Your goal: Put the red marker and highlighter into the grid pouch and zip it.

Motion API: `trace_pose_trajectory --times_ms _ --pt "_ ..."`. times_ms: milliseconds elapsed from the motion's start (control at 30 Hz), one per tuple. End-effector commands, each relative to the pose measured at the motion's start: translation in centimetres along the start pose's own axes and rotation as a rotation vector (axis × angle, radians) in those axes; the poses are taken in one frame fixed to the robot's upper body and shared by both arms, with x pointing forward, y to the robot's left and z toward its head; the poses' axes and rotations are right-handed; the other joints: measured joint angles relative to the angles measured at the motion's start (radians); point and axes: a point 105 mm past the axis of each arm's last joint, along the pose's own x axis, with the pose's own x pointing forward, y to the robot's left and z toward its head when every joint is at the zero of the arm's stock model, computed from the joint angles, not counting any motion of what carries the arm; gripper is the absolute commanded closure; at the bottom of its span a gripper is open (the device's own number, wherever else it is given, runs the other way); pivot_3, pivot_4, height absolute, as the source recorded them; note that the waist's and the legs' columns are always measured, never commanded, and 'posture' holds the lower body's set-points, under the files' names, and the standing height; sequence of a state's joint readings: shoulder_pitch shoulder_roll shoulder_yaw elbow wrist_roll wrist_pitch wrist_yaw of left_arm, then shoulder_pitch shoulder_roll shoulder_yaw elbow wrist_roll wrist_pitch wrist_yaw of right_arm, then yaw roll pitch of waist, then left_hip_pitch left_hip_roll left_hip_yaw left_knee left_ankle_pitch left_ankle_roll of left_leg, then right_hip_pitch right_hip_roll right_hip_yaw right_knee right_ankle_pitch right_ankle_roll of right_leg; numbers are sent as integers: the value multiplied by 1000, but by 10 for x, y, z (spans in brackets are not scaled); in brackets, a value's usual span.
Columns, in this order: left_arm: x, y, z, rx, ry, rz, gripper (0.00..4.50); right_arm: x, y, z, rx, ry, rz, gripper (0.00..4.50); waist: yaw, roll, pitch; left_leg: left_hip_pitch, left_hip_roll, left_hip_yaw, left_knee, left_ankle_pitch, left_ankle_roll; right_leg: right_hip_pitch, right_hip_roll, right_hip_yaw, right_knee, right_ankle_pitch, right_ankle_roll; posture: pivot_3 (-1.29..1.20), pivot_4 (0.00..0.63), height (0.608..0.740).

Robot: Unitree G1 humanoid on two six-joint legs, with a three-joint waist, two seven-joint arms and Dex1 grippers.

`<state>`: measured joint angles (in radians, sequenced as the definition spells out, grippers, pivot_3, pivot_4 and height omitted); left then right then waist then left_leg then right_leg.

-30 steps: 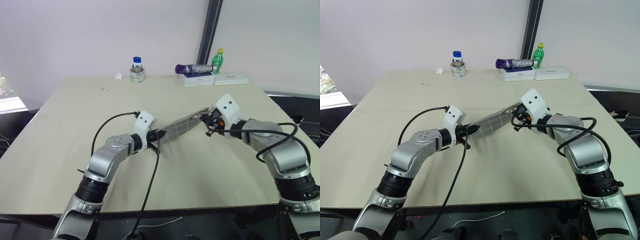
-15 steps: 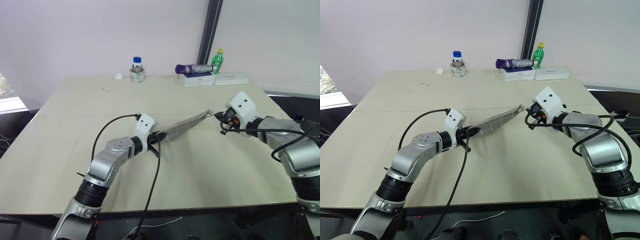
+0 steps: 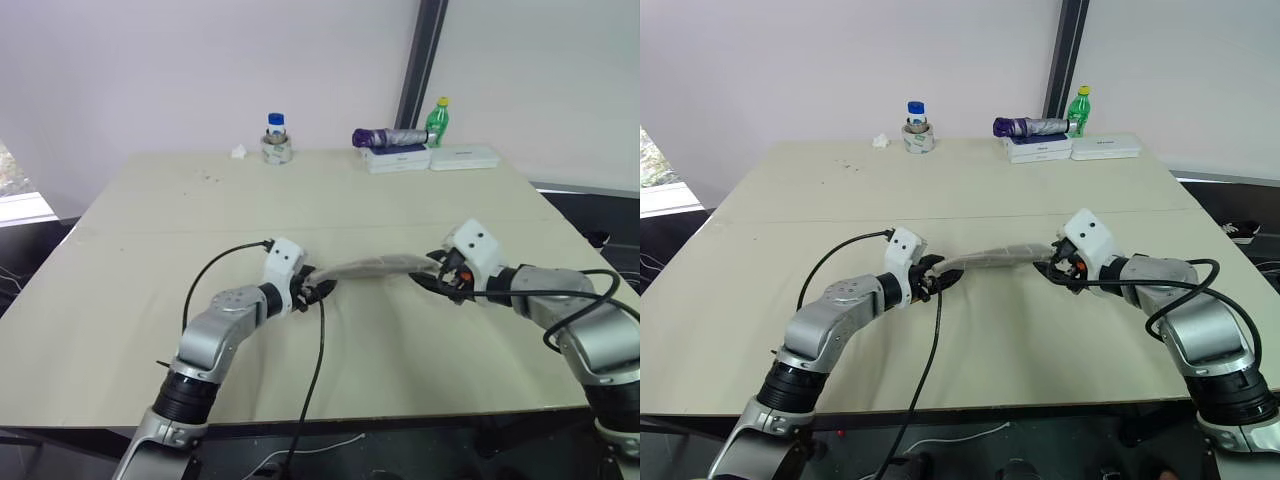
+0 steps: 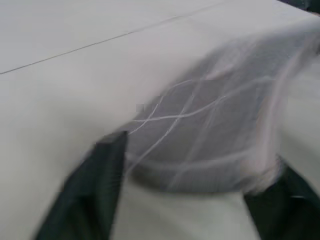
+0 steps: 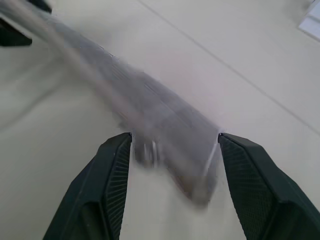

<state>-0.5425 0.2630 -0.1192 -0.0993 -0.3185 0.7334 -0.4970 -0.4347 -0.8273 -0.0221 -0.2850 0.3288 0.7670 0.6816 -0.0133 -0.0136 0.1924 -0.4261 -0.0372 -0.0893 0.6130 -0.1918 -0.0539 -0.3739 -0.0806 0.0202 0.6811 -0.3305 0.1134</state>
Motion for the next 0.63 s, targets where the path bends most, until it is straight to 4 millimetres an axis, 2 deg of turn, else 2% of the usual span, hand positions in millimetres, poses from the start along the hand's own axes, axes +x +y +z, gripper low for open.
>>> trace_pose_trajectory --times_ms 33,167,333,433,633 --pt "-22 5 19 -20 -77 -11 40 -17 1 17 -72 -69 17 1663 0 0 0 0 0 0 0 0 0 0 0 0 0 0 0 0 150 740" --pt "-46 16 20 -35 -95 13 40 -29 4 13 -71 -73 51 1663 -1 0 0 0 1 0 -1 0 0 0 0 0 0 0 0 0 150 740" --pt "-74 47 15 -30 -100 154 40 -35 -19 2 -35 -102 -37 1663 1 0 0 1 1 0 1 0 0 1 0 0 0 0 0 0 150 740" --pt "-87 61 9 0 -85 229 40 -35 -22 1 6 -156 -40 1663 1 0 0 1 1 0 0 0 0 1 0 0 0 0 0 0 150 740" --pt "-105 72 3 67 -72 297 40 -32 -21 -10 45 -157 -21 1663 1 0 0 0 2 0 0 0 0 1 -1 0 -1 0 0 0 150 740"
